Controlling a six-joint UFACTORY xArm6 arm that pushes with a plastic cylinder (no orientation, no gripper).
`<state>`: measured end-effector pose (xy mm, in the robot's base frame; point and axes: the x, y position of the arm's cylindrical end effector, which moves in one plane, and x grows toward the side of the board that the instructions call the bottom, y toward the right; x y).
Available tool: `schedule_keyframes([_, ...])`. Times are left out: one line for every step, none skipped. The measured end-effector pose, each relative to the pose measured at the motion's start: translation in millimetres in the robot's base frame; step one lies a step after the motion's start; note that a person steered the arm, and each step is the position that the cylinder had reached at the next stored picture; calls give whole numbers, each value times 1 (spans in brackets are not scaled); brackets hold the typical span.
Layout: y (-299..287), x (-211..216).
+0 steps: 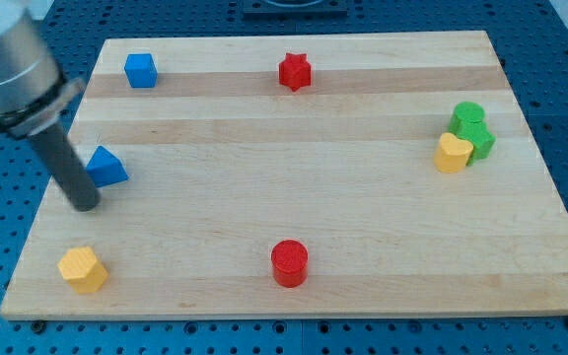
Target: Push the yellow hexagon towards the red circle
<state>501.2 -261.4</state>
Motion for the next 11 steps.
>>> schedule_keyframes([-42, 24])
schedule_keyframes([-44, 27])
schedule_keyframes([-43, 47])
schedule_keyframes([-43, 98])
schedule_keyframes([-37, 116])
schedule_keyframes([-18, 114])
schedule_keyframes([19, 84])
schedule_keyframes([40, 72])
schedule_keyframes([82, 33])
schedule_keyframes([84, 32])
schedule_keyframes([69, 32])
